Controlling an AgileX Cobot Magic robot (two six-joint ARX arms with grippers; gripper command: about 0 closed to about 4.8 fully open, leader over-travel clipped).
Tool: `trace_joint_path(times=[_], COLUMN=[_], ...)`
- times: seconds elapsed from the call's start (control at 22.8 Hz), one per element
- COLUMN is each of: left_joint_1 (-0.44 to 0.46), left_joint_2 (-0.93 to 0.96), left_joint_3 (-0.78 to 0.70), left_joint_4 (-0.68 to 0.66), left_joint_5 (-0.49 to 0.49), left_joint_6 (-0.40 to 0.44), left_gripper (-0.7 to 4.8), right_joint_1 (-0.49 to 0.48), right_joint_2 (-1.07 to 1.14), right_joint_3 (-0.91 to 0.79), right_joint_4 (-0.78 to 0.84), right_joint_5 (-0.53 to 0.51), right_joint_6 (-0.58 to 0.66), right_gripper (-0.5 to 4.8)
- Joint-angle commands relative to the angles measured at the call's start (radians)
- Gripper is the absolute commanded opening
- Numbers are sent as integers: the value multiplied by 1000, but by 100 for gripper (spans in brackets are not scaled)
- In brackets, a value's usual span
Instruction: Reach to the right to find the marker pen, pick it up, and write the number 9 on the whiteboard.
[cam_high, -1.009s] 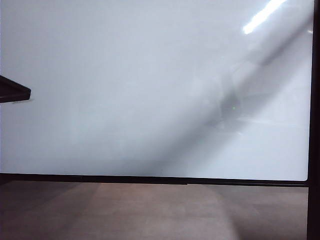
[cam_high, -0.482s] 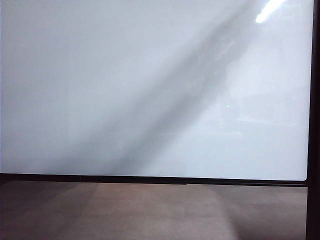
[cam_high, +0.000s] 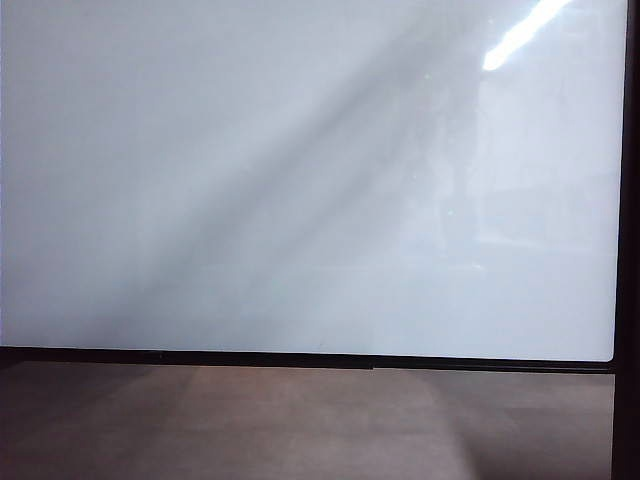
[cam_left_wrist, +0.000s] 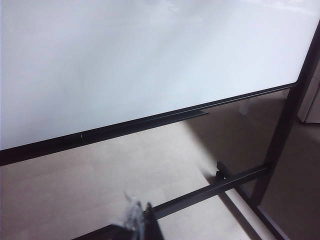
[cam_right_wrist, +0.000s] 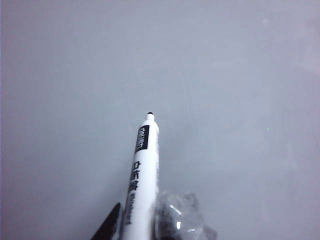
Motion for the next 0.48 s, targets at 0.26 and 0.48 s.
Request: trace_joint_path(times=[0.26, 0.48], left_joint_1=[0, 1], left_joint_2=[1, 105], left_joint_3=[126, 440], left_joint_4=[130, -81], left_joint_5=[5, 1], left_joint_6=[-3, -3], left_gripper=[-5, -5], right_joint_1=[3, 97], right_joint_2=[69, 234], right_joint_3=[10, 101], right_joint_4=[90, 173], right_joint_5=[-2, 26], right_joint_6=[10, 26], right_gripper=[-6, -6])
